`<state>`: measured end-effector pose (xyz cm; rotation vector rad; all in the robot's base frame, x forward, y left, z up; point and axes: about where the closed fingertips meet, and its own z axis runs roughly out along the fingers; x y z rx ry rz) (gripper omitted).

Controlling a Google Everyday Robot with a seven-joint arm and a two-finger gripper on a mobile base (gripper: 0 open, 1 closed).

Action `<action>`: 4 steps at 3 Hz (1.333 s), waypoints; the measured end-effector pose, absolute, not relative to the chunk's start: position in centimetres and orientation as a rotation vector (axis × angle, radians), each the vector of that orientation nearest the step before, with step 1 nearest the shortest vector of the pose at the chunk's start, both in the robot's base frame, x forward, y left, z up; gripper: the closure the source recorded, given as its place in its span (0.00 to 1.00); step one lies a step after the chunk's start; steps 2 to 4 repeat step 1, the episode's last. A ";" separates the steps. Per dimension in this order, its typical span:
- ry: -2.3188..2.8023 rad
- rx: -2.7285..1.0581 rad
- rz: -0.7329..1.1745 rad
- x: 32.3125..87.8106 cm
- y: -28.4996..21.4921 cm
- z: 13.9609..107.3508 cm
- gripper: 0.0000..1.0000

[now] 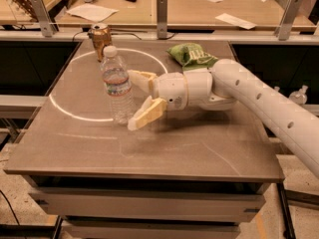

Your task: Place water bottle upright

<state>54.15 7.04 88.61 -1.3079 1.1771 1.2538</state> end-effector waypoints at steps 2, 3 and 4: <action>1.176 -1.309 1.255 54.1 7.0 88.6 0.00; 1.176 -1.309 1.255 54.1 7.0 88.6 0.00; 1.176 -1.309 1.255 54.1 7.0 88.6 0.00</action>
Offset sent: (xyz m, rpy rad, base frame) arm 0.0000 0.0000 0.0000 0.0000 0.0000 0.0000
